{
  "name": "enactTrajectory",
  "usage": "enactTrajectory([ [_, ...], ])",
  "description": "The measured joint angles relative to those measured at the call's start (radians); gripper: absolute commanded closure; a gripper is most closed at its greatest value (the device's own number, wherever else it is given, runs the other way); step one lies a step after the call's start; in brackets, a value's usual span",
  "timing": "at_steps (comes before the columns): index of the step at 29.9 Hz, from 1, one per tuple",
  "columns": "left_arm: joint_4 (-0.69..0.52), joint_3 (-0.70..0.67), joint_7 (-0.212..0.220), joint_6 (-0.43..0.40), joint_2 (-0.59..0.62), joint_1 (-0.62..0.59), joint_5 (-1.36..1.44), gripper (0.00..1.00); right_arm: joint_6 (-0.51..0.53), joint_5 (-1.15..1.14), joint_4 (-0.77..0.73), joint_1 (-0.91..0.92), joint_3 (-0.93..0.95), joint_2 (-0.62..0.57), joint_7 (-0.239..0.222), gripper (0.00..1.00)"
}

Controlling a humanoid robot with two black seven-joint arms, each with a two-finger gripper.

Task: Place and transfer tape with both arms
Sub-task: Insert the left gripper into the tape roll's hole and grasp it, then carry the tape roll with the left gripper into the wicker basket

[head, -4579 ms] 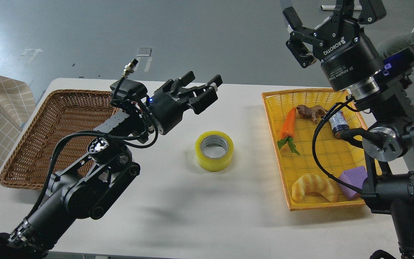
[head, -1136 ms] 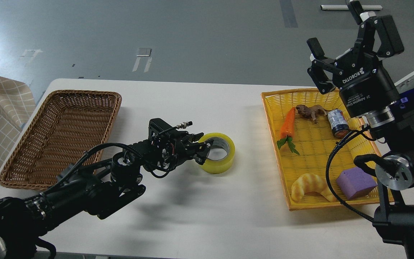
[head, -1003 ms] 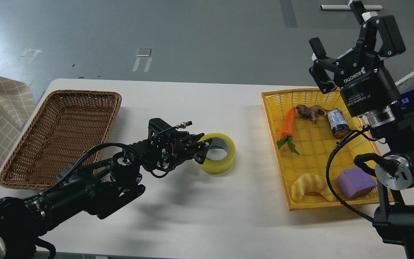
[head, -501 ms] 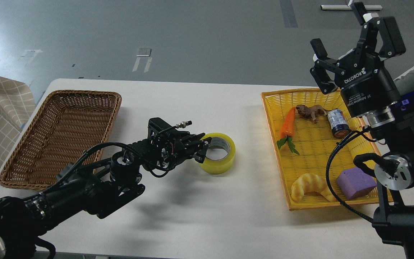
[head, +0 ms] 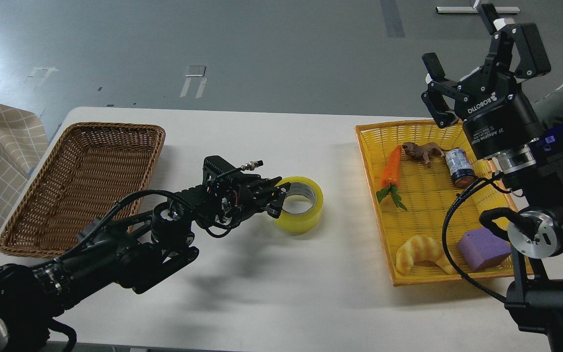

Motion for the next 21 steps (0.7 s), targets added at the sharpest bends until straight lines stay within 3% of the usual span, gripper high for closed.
enactTrajectory([
  [13,-0.029,-0.002,-0.003,0.002,0.057,-0.045,0.002,0.82,0.0,0.0,-0.002,0.0,0.0,0.001,0.0,0.0],
  [21,-0.071,-0.002,-0.044,0.002,0.144,-0.102,-0.003,0.82,0.0,0.0,-0.003,0.001,0.0,0.002,-0.001,0.0],
])
